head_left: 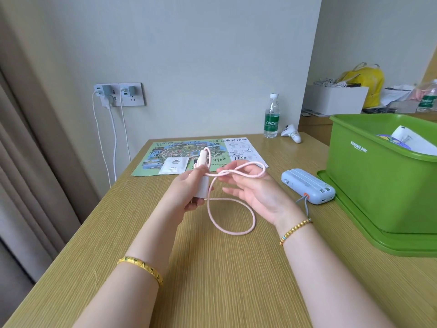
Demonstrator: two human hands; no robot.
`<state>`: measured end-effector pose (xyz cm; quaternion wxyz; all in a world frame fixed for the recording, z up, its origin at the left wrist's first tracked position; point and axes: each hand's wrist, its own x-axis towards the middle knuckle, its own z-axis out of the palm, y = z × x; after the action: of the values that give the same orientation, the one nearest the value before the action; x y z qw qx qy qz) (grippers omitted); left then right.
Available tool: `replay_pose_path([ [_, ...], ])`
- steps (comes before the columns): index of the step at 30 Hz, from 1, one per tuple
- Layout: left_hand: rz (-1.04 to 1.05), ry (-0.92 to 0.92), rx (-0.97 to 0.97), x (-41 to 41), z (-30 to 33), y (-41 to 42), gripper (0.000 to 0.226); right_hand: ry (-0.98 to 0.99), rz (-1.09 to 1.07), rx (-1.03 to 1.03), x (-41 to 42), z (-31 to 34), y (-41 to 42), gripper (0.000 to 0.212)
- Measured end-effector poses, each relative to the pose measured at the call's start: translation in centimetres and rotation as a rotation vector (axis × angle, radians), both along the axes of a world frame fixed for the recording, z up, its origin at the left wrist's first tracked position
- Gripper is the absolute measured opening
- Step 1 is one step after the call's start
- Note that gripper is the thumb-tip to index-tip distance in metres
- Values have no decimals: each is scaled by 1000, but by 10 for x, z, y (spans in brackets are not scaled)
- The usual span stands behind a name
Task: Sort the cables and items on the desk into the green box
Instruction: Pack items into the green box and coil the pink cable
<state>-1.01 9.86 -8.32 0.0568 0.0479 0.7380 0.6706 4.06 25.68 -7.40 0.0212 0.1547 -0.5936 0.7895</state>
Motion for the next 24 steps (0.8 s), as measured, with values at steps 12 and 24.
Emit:
replay_pose_path([
  [12, 154, 445, -195, 3, 8, -2, 32, -63, -115, 474, 3, 3, 0, 10],
  [24, 334, 577, -197, 16, 18, 2, 29, -388, -490, -70, -14, -9, 14, 12],
])
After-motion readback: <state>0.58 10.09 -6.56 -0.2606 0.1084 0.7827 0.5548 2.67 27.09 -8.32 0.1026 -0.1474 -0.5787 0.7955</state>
